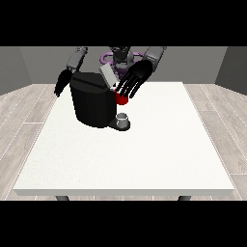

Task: Insert the coffee pod into the coffee machine and close the lid

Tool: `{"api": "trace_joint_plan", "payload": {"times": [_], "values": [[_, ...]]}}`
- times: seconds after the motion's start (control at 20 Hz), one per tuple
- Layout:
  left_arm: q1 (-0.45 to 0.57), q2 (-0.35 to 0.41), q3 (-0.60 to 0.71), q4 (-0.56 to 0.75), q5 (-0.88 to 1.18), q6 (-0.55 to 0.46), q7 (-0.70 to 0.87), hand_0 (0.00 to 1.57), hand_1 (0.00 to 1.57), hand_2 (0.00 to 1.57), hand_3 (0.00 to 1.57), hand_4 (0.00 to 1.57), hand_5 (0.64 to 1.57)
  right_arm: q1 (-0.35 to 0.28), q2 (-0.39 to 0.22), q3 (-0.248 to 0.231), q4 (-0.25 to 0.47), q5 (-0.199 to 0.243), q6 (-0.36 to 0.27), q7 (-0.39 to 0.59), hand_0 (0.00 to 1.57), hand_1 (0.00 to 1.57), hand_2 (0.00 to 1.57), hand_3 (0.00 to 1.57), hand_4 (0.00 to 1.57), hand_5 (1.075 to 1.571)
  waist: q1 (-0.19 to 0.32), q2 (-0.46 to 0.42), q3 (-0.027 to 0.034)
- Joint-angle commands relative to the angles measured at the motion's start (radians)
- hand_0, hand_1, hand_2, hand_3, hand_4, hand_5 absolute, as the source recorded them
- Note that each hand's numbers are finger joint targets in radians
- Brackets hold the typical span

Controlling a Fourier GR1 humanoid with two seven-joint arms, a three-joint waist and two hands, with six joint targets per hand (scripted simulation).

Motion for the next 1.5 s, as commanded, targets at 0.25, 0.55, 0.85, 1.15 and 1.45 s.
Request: {"api": "trace_joint_plan", "payload": {"times": [0.25,0.55,0.85,1.15,1.45], "values": [[0.158,-0.053,0.014,-0.013,0.06,-0.091,-0.031,0.0,0.0,0.18,0.0,0.0,1.571,0.179,0.029,-0.001,0.064,-0.015,0.007,-0.05,0.0,0.0,0.0,0.0,0.0,1.571,0.114,-0.205,-0.002],[0.341,-0.306,0.237,-0.02,0.366,-0.057,-0.078,0.0,0.0,0.0,0.0,0.42,1.571,0.28,0.015,-0.05,0.099,-0.035,-0.007,-0.1,0.0,0.0,0.0,0.0,0.0,1.571,0.24,-0.351,-0.0044],[0.553,-0.458,0.323,0.015,0.499,-0.071,-0.098,0.0,0.0,0.0,0.0,0.39,1.571,0.31,-0.024,-0.08,0.053,-0.098,0.07,-0.098,0.0,0.0,0.0,0.0,0.0,1.571,0.319,-0.534,-0.0028],[0.697,-0.453,0.307,0.028,0.495,-0.1,-0.08,0.0,0.0,0.0,0.0,0.44,1.571,0.255,-0.036,-0.016,-0.049,-0.136,0.191,-0.007,0.0,0.0,0.0,0.0,0.0,1.571,0.366,-0.634,-0.0026],[0.76,-0.476,0.283,-0.059,0.588,-0.122,-0.062,0.0,0.0,0.0,0.0,0.39,1.571,0.23,-0.049,0.023,-0.064,-0.077,0.18,-0.008,0.0,0.0,0.0,0.0,0.25,1.571,0.409,-0.627,-0.0019]]}}
